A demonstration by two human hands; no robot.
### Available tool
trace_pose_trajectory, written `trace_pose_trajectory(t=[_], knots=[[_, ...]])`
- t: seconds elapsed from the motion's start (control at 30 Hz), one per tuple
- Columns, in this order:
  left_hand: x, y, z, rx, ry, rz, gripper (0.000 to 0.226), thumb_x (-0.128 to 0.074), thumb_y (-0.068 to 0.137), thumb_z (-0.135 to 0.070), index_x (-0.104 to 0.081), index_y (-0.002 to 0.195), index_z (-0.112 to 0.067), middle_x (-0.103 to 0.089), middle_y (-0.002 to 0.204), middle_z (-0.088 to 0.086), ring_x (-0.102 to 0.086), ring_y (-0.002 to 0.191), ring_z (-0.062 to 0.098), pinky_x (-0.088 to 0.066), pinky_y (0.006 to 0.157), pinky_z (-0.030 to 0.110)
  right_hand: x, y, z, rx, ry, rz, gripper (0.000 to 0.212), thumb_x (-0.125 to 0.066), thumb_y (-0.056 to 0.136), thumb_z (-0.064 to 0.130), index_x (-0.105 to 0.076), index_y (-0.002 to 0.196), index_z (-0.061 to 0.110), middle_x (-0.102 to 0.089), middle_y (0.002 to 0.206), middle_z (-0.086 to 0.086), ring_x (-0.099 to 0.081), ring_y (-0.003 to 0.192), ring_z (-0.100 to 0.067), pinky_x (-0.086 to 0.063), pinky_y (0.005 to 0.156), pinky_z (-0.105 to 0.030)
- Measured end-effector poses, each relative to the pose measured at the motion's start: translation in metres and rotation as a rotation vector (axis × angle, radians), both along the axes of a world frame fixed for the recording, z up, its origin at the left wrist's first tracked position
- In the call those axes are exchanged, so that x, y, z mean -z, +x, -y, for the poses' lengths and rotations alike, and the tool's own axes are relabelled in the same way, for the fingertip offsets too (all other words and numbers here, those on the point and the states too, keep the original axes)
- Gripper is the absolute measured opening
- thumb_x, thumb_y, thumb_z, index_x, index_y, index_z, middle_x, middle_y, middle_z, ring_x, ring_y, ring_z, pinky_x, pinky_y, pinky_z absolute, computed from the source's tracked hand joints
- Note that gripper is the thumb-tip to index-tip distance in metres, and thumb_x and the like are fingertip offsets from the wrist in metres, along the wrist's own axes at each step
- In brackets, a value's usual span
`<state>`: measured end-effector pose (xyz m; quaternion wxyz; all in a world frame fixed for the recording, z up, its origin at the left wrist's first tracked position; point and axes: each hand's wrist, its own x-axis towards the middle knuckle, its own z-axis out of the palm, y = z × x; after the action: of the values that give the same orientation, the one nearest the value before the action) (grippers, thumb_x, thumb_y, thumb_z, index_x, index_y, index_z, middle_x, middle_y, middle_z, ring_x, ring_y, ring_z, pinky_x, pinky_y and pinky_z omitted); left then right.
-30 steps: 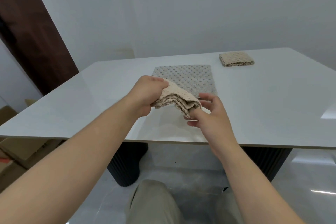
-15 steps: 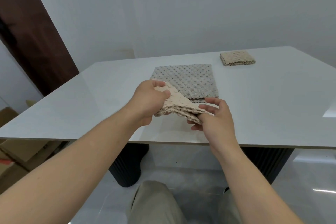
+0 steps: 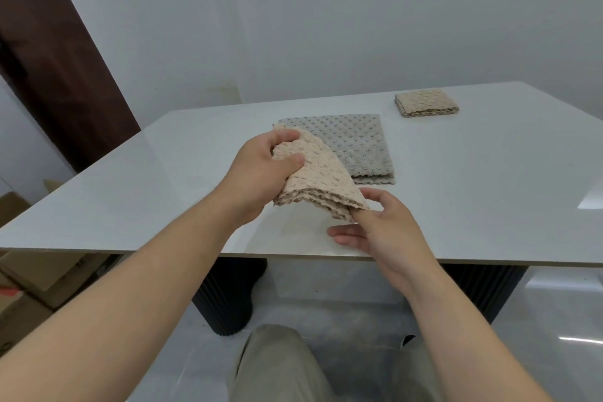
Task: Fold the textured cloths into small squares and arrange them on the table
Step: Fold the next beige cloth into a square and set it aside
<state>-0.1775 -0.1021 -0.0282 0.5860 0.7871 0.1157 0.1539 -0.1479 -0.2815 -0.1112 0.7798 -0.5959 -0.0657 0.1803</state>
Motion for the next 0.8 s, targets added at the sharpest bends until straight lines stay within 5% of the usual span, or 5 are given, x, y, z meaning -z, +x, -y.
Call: trace_pose_trajectory(t=[0.1, 0.23, 0.4, 0.63, 0.8], knots=[[-0.002, -0.003, -0.003, 0.055, 0.089, 0.047, 0.039, -0.067, 0.098, -0.011, -0.063, 0.134, -0.024, -0.067, 0.128, 0.002, -0.074, 0.101, 0.017, -0.059, 0.094, 0.043, 0.0, 0.004, 0.014, -0.238, 0.219, -0.092, 0.059, -0.062, 0.086, -0.011, -0.048, 0.139, 0.011, -0.073, 0.116, -0.022, -0.071, 0.105, -0.044, -0.056, 0.093, -0.047], [-0.007, -0.007, -0.002, 0.112, 0.192, 0.108, 0.039, -0.068, 0.097, -0.018, -0.063, 0.133, -0.033, -0.065, 0.132, -0.007, -0.068, 0.115, 0.014, -0.056, 0.097, 0.038, -0.009, 0.011, 0.019, -0.354, 0.364, -0.297, 0.057, -0.046, 0.085, 0.006, -0.048, 0.141, 0.004, -0.064, 0.129, -0.03, -0.062, 0.116, -0.053, -0.049, 0.101, -0.056], [-0.007, -0.011, 0.008, 0.193, 0.306, 0.116, 0.043, -0.067, 0.098, -0.019, -0.06, 0.136, -0.036, -0.061, 0.134, -0.016, -0.064, 0.119, 0.009, -0.054, 0.101, 0.034, -0.021, 0.023, 0.003, -0.077, 0.136, -0.281, 0.05, -0.047, 0.104, 0.05, -0.062, 0.115, 0.004, -0.077, 0.086, -0.014, -0.075, 0.08, -0.031, -0.06, 0.076, -0.048], [-0.004, -0.011, 0.009, 0.197, 0.389, 0.103, 0.044, -0.069, 0.096, -0.025, -0.059, 0.136, -0.04, -0.057, 0.136, -0.02, -0.059, 0.125, 0.006, -0.049, 0.109, 0.04, -0.014, 0.021, -0.012, 0.113, -0.309, 0.126, 0.053, -0.026, 0.106, 0.055, -0.068, 0.095, 0.023, -0.074, 0.106, -0.001, -0.069, 0.101, -0.022, -0.057, 0.093, -0.047], [0.007, -0.011, 0.002, 0.166, 0.376, 0.072, 0.045, -0.071, 0.095, -0.026, -0.059, 0.135, -0.043, -0.06, 0.134, -0.019, -0.063, 0.121, 0.015, -0.05, 0.107, 0.046, -0.013, 0.023, -0.008, 0.252, -0.421, 0.278, 0.059, -0.026, 0.107, 0.052, -0.066, 0.101, 0.009, -0.069, 0.094, -0.007, -0.067, 0.085, -0.022, -0.055, 0.054, -0.031]])
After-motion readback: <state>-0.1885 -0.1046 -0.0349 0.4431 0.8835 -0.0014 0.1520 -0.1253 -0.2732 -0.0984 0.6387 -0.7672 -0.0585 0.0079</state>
